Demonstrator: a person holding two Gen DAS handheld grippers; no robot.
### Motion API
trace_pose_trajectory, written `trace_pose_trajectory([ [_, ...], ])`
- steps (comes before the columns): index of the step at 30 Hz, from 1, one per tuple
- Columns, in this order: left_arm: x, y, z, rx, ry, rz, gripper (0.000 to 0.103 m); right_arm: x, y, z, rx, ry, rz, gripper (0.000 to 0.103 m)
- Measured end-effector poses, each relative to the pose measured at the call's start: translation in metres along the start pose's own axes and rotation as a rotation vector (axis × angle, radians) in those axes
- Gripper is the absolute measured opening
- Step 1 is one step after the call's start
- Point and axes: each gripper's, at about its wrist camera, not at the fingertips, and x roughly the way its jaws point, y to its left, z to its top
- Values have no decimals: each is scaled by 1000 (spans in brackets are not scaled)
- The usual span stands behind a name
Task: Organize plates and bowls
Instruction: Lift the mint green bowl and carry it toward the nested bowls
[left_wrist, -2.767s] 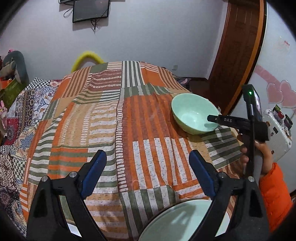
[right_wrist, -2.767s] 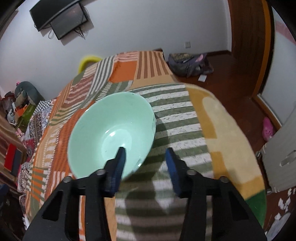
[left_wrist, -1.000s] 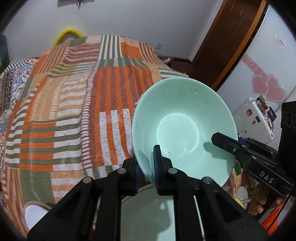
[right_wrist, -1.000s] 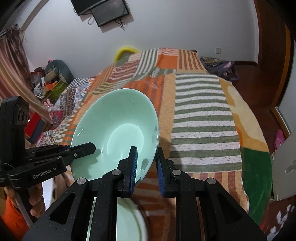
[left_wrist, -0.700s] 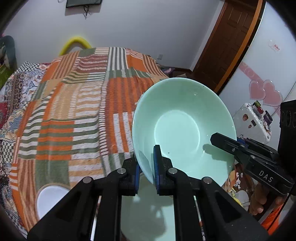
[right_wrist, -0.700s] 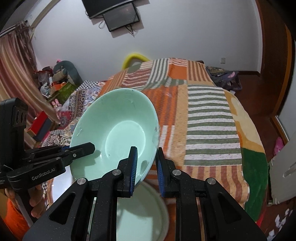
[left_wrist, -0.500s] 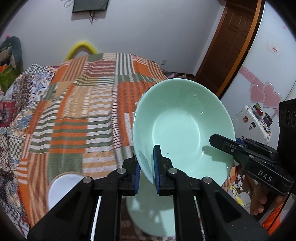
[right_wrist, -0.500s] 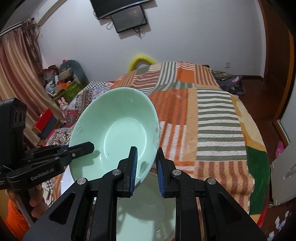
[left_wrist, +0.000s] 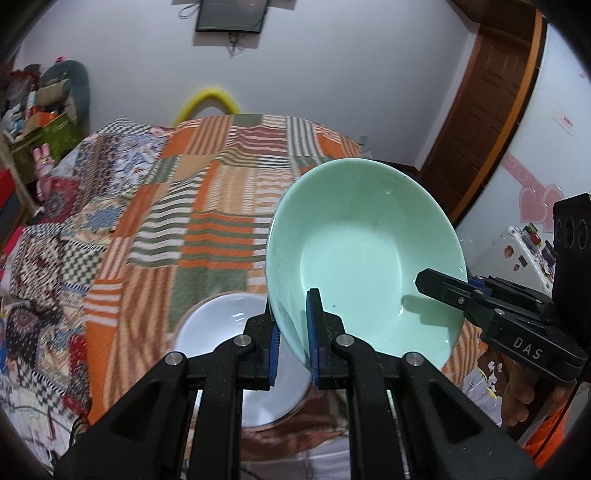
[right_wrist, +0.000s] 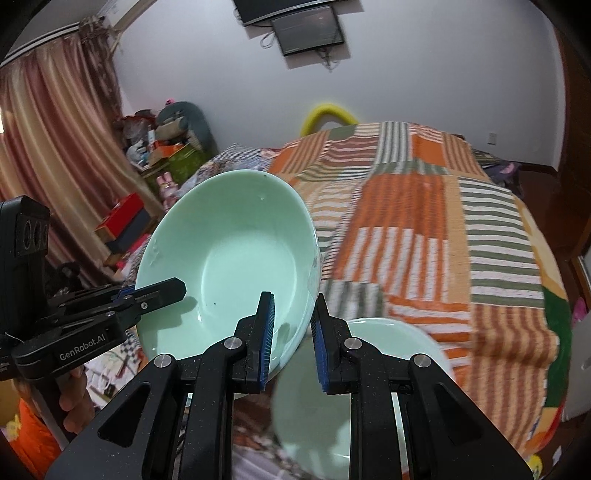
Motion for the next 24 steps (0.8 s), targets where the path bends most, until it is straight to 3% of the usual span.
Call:
trace_pose_trajectory([
  [11, -21, 50, -28, -68, 9, 77, 12, 30, 48, -13, -44, 39, 77, 18],
  [24, 7, 74, -52, -117, 84, 86, 12, 59, 59, -36, -28, 127, 75, 18],
])
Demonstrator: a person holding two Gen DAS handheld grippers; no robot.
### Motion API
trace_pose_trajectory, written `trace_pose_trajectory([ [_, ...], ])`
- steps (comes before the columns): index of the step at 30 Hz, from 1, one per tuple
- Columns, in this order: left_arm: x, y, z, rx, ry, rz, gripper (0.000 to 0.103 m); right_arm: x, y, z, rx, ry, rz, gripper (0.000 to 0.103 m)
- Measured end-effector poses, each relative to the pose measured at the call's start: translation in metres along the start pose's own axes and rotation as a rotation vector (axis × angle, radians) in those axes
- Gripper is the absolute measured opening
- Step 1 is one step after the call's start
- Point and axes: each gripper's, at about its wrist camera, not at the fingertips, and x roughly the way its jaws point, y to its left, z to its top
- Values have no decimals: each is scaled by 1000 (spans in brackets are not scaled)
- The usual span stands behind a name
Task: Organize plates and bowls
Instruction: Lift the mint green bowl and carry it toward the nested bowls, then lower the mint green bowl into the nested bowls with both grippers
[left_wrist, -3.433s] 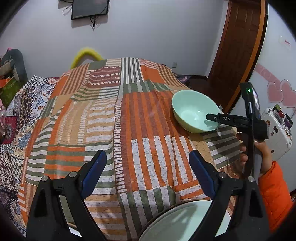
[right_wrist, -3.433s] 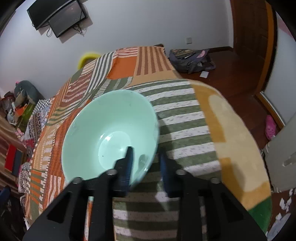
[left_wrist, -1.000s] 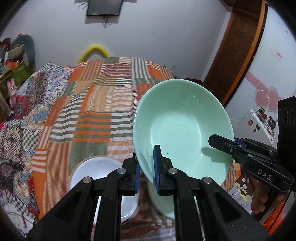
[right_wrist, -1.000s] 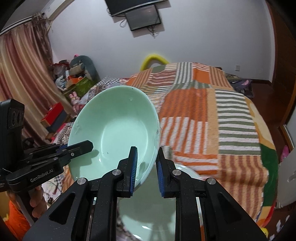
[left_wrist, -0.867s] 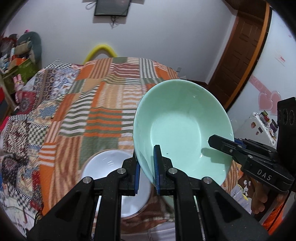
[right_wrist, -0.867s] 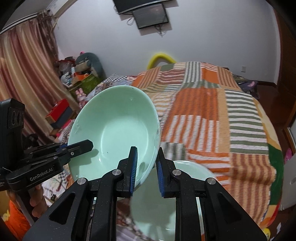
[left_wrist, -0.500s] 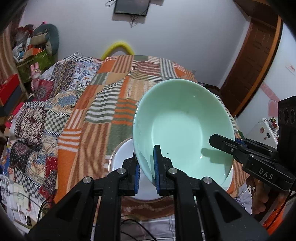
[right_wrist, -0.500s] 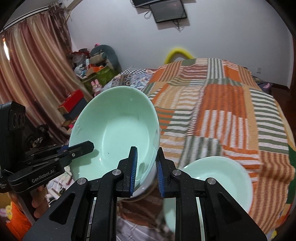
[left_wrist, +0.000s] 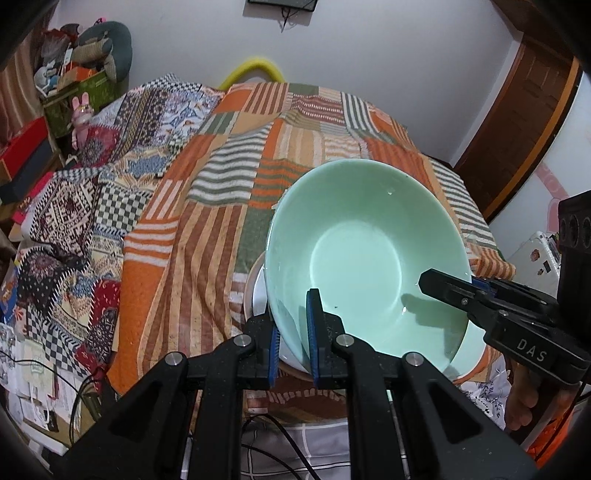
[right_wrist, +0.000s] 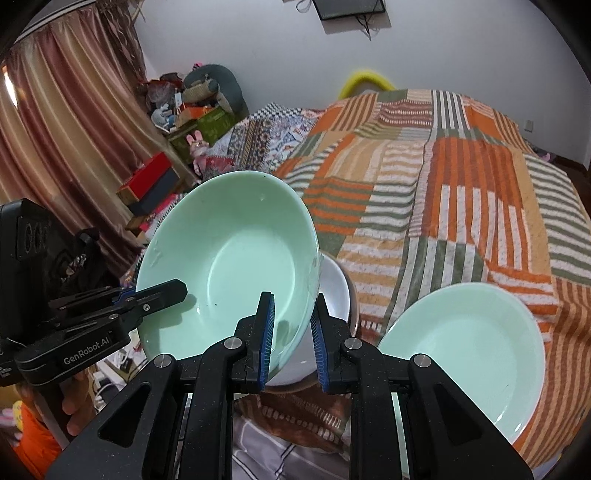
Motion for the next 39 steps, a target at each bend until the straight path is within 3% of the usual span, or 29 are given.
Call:
trace_pose_trajectory([
  [20, 54, 25, -16, -87, 117, -11, 12, 36, -9, -18, 71, 121, 2, 18],
  [39, 66, 32, -18, -84, 132, 36, 12, 48, 4, -13, -42, 132, -84, 20],
])
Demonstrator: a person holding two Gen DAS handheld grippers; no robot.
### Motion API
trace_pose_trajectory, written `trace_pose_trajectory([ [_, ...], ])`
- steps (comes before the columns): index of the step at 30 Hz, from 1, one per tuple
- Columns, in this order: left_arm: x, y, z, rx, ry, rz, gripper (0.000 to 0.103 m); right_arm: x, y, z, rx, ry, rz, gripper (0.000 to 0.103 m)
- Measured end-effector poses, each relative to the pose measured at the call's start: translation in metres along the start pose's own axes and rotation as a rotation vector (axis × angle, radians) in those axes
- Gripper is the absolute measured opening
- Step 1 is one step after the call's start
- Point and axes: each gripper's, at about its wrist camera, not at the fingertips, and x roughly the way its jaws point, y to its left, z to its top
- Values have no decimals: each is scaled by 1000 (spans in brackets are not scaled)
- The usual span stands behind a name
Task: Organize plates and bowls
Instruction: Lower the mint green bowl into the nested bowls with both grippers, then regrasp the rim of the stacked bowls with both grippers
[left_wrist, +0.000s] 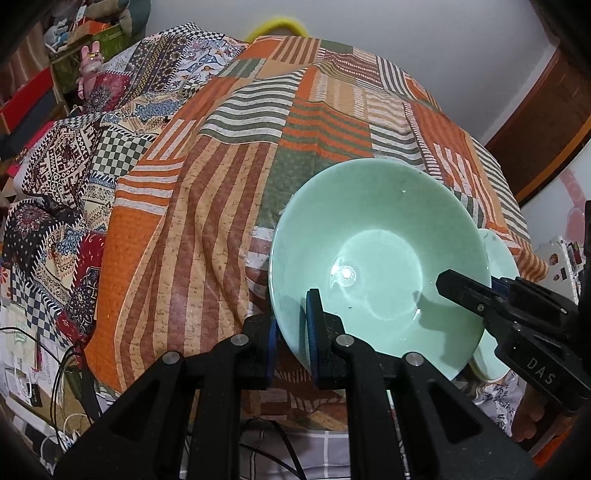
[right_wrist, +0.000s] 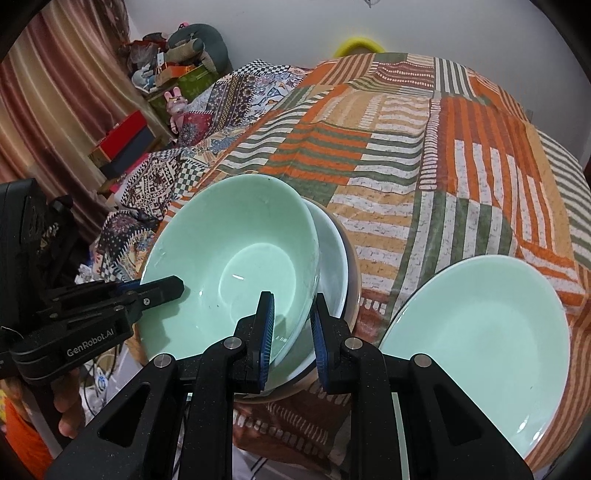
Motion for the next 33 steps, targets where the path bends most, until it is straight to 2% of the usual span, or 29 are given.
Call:
trace_pose_trajectory([
  [4, 1, 0, 0, 0, -4, 1, 12, 0, 6, 2, -48, 9, -55, 20],
  [12, -1, 0, -2, 8, 5, -13, 12, -5, 14, 5, -84, 4, -100, 28],
  [15, -5, -1, -2, 12, 5, -30, 12, -7, 16, 6, -89, 5, -97, 40],
  [16, -9, -2, -2, 14, -5, -32, 12, -9, 16, 6, -86, -4, -109, 50],
  [20, -31, -8, 1, 43, -73, -31, 12, -26, 21, 11, -121, -80, -119, 57],
  [22, -42, -11, 3, 53, -104, -39, 19, -34, 23, 13, -135, -106, -122, 60],
  [26, -62, -14, 3, 68, -177, -32, 43, -38, 17, 13, -127, -124, -124, 60],
  [29, -62, -11, 3, 68, -184, -15, 46, -35, 7, 10, -95, -112, -118, 60],
  [33, -44, -2, 0, 41, -133, -18, 46, -28, -6, 5, -47, -84, -102, 60],
])
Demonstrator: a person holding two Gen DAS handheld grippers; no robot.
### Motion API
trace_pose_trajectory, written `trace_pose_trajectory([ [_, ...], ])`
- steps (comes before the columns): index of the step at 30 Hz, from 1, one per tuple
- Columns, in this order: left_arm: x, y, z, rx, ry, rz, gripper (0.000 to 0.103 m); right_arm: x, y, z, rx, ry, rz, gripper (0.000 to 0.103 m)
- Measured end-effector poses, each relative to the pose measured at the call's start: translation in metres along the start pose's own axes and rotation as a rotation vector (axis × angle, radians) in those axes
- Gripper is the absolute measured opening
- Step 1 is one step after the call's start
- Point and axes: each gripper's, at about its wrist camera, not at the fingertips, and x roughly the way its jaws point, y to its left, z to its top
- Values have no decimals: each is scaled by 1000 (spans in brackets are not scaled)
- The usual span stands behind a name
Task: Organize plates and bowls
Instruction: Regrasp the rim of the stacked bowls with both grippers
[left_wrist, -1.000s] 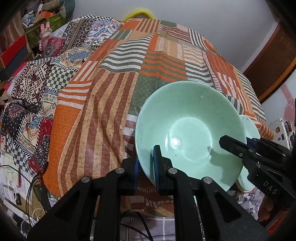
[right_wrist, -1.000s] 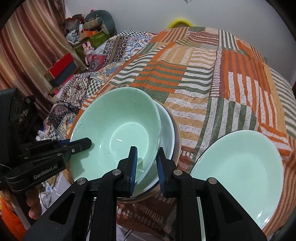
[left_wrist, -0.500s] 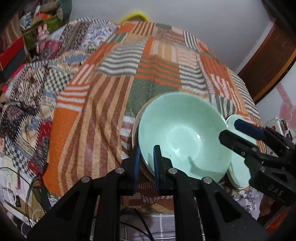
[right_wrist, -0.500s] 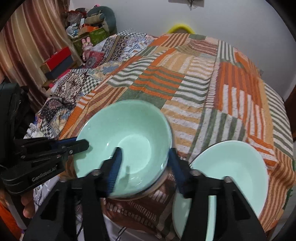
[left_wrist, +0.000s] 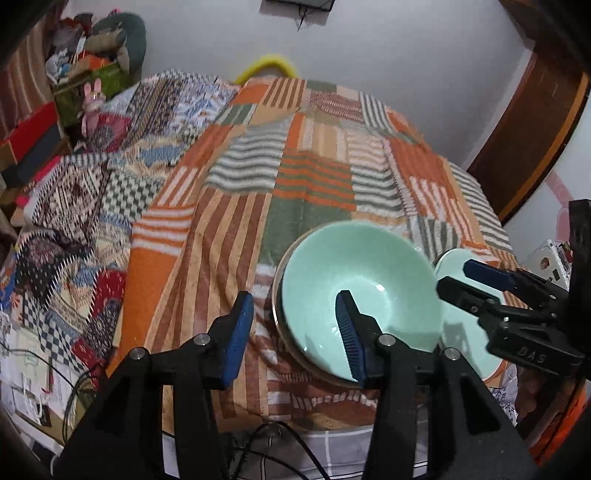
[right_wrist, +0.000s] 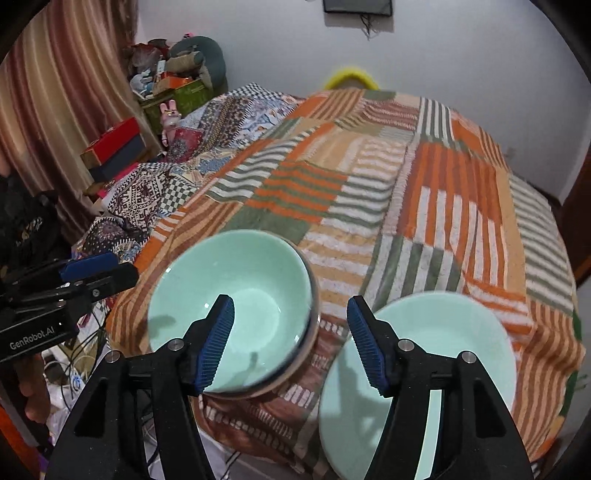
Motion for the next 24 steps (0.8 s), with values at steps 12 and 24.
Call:
trace_pose_trajectory([
  [12, 45, 10, -8, -34, 72, -43, 46, 21, -9, -15, 58, 43, 44, 60],
  [24, 65, 11, -15, -51, 111, -90, 32, 39, -18, -15, 123, 86, 127, 31],
])
